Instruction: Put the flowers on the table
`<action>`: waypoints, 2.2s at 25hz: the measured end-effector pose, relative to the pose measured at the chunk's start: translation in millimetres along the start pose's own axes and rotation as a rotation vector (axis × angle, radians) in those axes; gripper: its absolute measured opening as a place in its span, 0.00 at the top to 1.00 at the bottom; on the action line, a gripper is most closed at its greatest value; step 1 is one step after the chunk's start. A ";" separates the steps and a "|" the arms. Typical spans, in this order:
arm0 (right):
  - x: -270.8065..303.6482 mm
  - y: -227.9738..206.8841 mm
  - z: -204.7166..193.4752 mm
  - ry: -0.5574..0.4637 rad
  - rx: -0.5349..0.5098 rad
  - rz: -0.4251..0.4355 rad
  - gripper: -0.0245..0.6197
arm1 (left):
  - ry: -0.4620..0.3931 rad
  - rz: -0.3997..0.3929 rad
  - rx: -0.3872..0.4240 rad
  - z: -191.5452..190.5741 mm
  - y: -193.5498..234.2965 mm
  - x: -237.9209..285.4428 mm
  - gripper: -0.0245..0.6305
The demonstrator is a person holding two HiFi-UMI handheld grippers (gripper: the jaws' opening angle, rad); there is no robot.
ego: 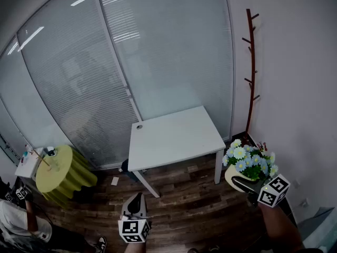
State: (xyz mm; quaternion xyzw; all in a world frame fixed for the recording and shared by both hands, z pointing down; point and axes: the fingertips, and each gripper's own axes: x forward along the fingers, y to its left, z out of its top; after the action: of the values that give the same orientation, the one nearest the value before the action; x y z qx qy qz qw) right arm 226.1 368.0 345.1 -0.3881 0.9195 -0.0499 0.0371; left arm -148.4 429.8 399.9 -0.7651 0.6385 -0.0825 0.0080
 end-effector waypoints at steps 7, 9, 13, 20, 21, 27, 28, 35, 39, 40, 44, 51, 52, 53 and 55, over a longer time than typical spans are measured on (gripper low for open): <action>-5.6 0.9 -4.6 0.003 0.000 -0.006 0.16 | -0.007 0.014 0.001 0.5 -6.1 -1.6 0.95; -6.3 -3.2 -6.7 0.007 -0.002 -0.003 0.16 | -0.019 0.001 0.009 3.7 -15.5 0.1 0.95; -10.3 -15.1 -7.5 0.008 -0.003 -0.005 0.16 | -0.011 -0.001 0.018 8.9 -33.5 7.2 0.95; -17.1 -43.8 -10.7 -0.016 0.015 0.024 0.16 | -0.009 0.053 0.039 19.1 -57.6 17.0 0.95; -18.0 -47.4 -11.6 -0.014 0.012 0.023 0.16 | -0.010 0.062 0.029 18.7 -59.8 17.4 0.95; -16.2 -64.1 -23.7 -0.012 0.038 0.028 0.16 | 0.019 0.091 -0.011 -1.7 -60.4 20.7 0.95; -14.9 -66.3 -23.8 -0.011 0.038 0.028 0.16 | 0.025 0.091 -0.011 -3.5 -60.1 23.4 0.95; -1.7 -81.1 -29.9 0.008 0.044 0.016 0.16 | 0.042 0.084 -0.025 -17.6 -53.2 45.6 0.95; 11.1 -91.0 -31.9 0.028 0.042 0.012 0.16 | 0.051 0.071 -0.034 -26.0 -45.0 68.1 0.95; 15.4 -93.7 -31.7 0.030 0.041 0.008 0.16 | 0.051 0.067 -0.033 -26.4 -42.8 73.8 0.95; 35.9 -102.3 -28.0 0.027 0.032 -0.006 0.16 | 0.040 0.052 -0.025 -23.4 -30.2 99.7 0.95; 86.3 -122.0 -17.1 0.011 0.029 -0.026 0.16 | 0.004 0.034 -0.018 -3.0 3.4 155.6 0.95; 94.3 -123.5 -15.4 0.011 0.026 -0.026 0.16 | -0.001 0.031 -0.017 -0.6 8.7 163.2 0.95; 102.3 -125.0 -13.8 0.011 0.022 -0.028 0.16 | -0.003 0.028 -0.016 0.9 13.8 170.5 0.95; 117.8 -128.4 -11.2 0.007 0.020 -0.032 0.16 | -0.003 0.024 -0.017 1.0 22.9 184.2 0.95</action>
State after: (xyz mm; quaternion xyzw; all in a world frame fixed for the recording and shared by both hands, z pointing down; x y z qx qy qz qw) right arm 234.1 195.1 368.2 -0.4024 0.9127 -0.0610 0.0369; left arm -139.1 245.3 417.5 -0.7577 0.6482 -0.0758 0.0034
